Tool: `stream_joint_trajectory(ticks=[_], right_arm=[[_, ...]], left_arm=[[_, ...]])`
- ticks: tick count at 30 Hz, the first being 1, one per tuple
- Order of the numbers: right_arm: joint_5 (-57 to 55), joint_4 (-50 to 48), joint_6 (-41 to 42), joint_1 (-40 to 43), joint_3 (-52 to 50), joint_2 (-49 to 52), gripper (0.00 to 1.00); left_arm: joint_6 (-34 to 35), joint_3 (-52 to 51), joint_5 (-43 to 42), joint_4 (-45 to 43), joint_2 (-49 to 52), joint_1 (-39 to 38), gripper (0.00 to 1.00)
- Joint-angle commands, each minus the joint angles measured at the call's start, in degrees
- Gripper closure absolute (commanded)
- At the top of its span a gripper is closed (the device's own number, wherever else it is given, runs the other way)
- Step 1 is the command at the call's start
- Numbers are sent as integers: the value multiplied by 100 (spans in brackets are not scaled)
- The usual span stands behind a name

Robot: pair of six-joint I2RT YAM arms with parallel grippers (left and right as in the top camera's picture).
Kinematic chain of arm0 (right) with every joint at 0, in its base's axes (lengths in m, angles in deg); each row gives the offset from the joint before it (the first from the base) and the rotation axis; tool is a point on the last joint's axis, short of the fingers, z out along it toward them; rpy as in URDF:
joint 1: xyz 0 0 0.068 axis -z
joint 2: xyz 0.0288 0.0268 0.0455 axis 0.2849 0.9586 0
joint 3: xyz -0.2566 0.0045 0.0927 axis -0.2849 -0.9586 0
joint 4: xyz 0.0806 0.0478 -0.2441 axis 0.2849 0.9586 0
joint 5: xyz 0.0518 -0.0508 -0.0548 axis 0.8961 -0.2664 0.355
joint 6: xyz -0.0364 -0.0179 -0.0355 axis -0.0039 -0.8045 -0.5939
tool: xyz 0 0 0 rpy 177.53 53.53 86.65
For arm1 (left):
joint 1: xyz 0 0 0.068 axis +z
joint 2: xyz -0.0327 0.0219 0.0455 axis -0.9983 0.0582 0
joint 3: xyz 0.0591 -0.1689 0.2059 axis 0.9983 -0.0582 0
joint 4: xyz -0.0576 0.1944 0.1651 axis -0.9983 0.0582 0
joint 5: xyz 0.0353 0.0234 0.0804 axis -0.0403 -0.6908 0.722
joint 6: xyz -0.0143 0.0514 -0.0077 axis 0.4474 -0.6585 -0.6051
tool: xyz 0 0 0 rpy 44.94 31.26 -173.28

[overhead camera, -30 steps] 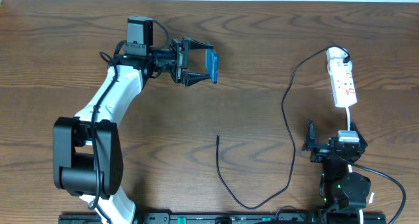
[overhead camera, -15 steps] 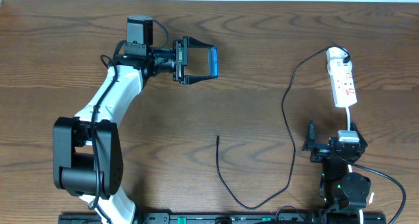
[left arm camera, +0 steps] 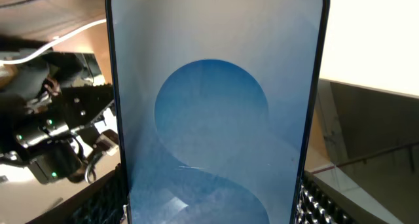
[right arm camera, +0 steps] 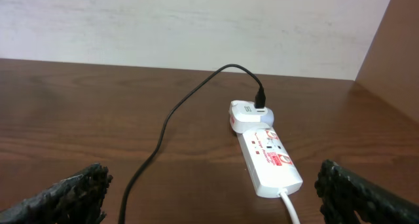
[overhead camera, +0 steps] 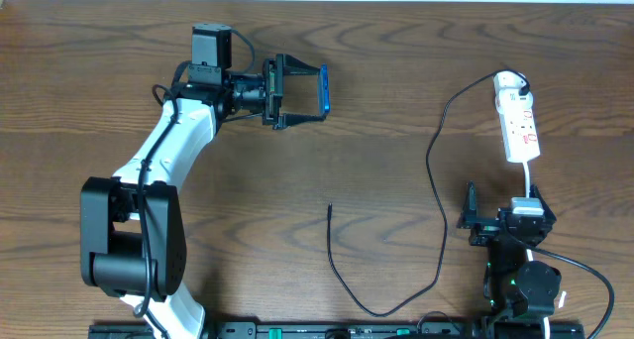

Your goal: Plug charger to phone and switch on socket

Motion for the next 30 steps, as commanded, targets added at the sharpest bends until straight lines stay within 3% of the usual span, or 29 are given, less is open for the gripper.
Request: stream_joint_trajectory(ticks=[1, 23, 30], right_arm=[[-11, 20, -74, 28, -11, -46, 1], [-11, 20, -74, 28, -11, -46, 1], [-11, 20, -74, 28, -11, -46, 1]], left_arm=[[293, 157, -382, -33, -232, 13, 92], [289, 157, -378, -31, -232, 13, 93], [-339, 157, -380, -442, -232, 13, 93]])
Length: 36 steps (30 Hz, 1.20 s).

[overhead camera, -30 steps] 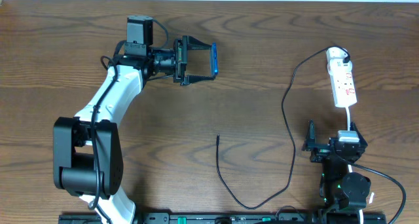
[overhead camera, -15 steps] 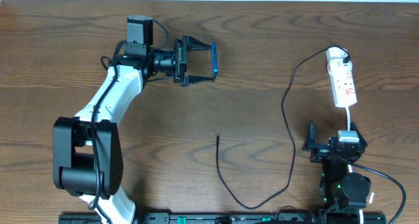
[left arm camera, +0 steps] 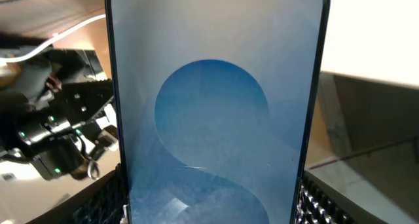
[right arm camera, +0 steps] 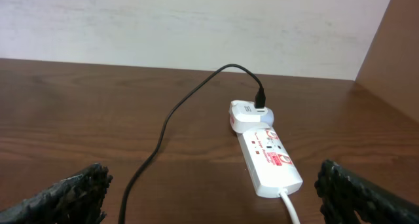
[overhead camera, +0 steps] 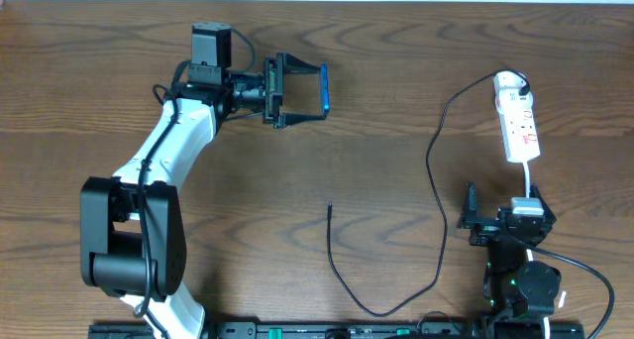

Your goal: Plug charger to phone and switch on socket

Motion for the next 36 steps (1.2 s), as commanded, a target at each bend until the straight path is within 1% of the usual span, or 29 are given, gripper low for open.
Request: stream_joint_trajectory(ticks=[1, 6, 15, 19, 22, 26, 29, 34, 36], right_arm=[[-11, 17, -74, 28, -11, -46, 1], [-11, 17, -74, 28, -11, -46, 1], [-11, 17, -74, 28, -11, -46, 1], [-11, 17, -74, 28, -11, -46, 1], [-11, 17, -74, 28, -11, -46, 1], [-11, 17, -74, 28, -11, -46, 1], [-11, 17, -74, 28, -11, -46, 1], [-11, 17, -74, 28, -11, -46, 1], [-11, 17, -74, 28, -11, -46, 1]], left_arm=[[-337, 157, -264, -247, -232, 13, 93], [-337, 157, -262, -308, -232, 13, 92], [-553, 157, -258, -306, -232, 13, 93], [-553, 157, -42, -306, -232, 11, 93], [-553, 157, -33, -306, -232, -2, 93], [-848, 157, 262, -306, -232, -4, 93], [-940, 157, 295, -306, -232, -4, 93], [-1388, 157, 433, -302, -232, -4, 93], [-1384, 157, 433, -302, -232, -4, 93]])
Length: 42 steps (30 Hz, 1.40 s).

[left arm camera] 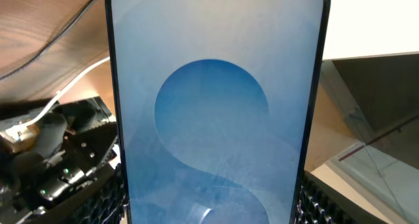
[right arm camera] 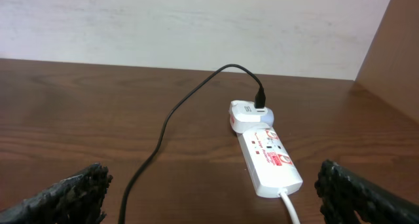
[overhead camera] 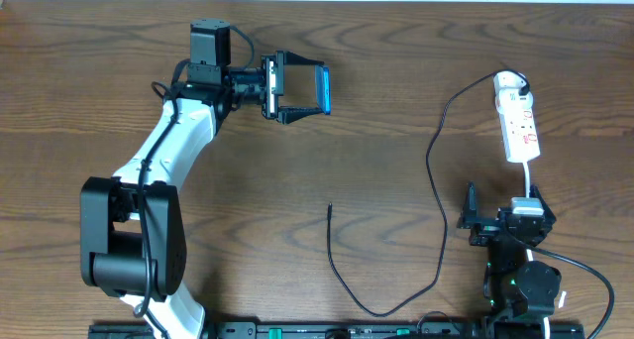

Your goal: Plug charger to phone and switch on socket

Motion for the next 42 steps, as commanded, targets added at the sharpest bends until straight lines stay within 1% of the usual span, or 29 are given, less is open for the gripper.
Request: stream_joint_trajectory(ticks=[1, 20, 24, 27, 31, 42], right_arm=[[-11, 20, -74, 28, -11, -46, 1], [-11, 20, -74, 28, -11, -46, 1], [-11, 20, -74, 28, -11, -46, 1], [-11, 20, -74, 28, -11, -46, 1], [-11, 20, -74, 28, -11, -46, 1], [-11, 20, -74, 28, -11, -46, 1]], left_arm=[[-264, 157, -35, -33, -232, -2, 93], [-297, 157, 111, -33, -232, -2, 93], [-562, 157, 315, -31, -232, -2, 93], [-629, 157, 455, -31, -232, -2, 93], [-1062, 157, 874, -31, -232, -2, 93], [-1738, 157, 1784, -31, -232, -2, 93]])
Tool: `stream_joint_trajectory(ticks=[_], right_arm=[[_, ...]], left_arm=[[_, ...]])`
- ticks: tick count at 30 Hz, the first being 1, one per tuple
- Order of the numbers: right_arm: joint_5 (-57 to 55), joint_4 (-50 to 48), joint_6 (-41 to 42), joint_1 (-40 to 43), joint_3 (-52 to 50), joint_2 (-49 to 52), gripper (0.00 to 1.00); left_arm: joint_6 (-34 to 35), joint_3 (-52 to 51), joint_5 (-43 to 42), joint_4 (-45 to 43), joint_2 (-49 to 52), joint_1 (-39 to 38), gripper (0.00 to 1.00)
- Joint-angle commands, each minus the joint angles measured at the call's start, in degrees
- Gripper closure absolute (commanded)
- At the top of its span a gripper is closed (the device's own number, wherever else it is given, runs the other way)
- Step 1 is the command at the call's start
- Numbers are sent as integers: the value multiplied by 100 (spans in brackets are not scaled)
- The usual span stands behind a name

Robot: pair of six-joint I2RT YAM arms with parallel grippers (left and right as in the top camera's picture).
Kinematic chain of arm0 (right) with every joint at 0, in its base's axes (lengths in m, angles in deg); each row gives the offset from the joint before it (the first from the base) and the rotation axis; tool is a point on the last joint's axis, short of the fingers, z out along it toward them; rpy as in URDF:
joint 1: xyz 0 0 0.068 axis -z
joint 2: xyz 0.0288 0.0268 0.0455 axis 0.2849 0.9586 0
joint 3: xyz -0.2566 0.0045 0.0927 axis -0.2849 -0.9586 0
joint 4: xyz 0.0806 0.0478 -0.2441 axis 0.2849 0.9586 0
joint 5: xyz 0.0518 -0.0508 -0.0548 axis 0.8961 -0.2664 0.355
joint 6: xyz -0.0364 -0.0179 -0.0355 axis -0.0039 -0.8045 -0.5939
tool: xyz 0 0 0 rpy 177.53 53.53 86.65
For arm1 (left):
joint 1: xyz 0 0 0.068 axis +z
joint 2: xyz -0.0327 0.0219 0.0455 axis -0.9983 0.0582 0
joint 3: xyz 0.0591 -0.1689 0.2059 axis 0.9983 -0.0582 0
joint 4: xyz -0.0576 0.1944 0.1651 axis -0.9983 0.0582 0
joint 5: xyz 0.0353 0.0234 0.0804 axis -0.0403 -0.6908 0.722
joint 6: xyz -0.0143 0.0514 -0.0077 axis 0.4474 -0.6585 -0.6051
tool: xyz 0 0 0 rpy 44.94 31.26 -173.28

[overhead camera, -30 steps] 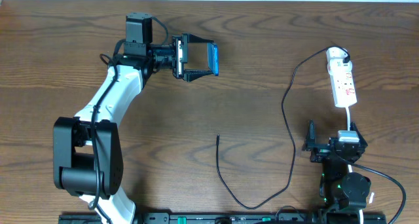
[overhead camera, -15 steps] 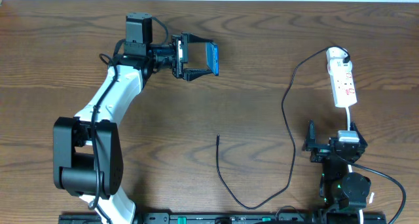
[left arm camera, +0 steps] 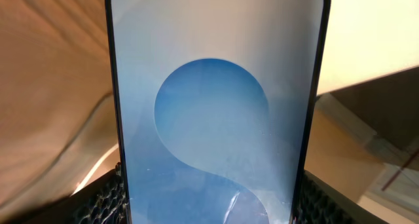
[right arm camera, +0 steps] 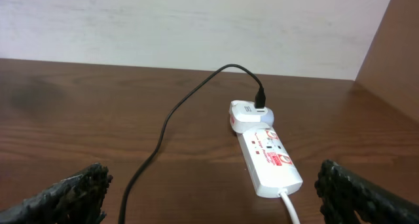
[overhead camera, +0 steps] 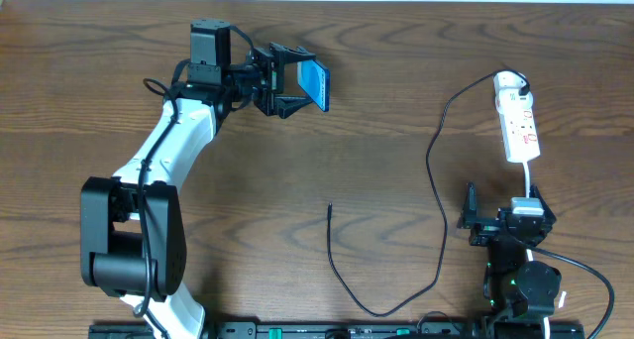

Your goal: Plug charger to phone and switch on socket

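Note:
A phone (overhead camera: 313, 83) with a lit blue screen (left arm camera: 213, 119) is held above the table's far left part, with my left gripper (overhead camera: 294, 80) shut on its edges; its screen is turned partly upward. A white power strip (overhead camera: 519, 126) lies at the far right, also in the right wrist view (right arm camera: 268, 161), with a white charger (right arm camera: 249, 114) plugged into its far end. The black cable (overhead camera: 436, 180) runs from the charger down to a loose end (overhead camera: 329, 206) at mid table. My right gripper (right arm camera: 213, 198) stands open near the front right, nothing between its fingers.
The wooden table (overhead camera: 119, 280) carries the cable's loop near the front edge. The strip's white cord (right arm camera: 291, 207) runs back toward my right arm's base (overhead camera: 520, 280). A pale wall (right arm camera: 163, 21) stands behind the table.
My left gripper has turned the phone, so the screen now faces more upward in the overhead view. The right arm, strip and cable have not moved.
My left gripper held the phone on edge above the far left of the table through the first two moments. Then the wrist had shifted slightly up and turned a little. Now the phone is tilted with its screen showing from above. The right gripper stayed open and still.

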Motion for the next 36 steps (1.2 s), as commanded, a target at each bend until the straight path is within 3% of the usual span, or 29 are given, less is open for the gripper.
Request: stream_joint_trajectory(ticks=[1, 16, 30, 36], right_arm=[[-11, 20, -74, 28, -11, -46, 1], [-11, 20, -74, 28, -11, -46, 1], [-4, 13, -55, 28, -11, -46, 1], [256, -175, 1676, 28, 17, -46, 1]], left_arm=[[-466, 155, 363, -33, -232, -2, 93], [-1115, 157, 1176, -39, -232, -2, 93], [-1261, 157, 1832, -256, -232, -15, 93], [-1290, 157, 1919, -264, -232, -155, 93]])
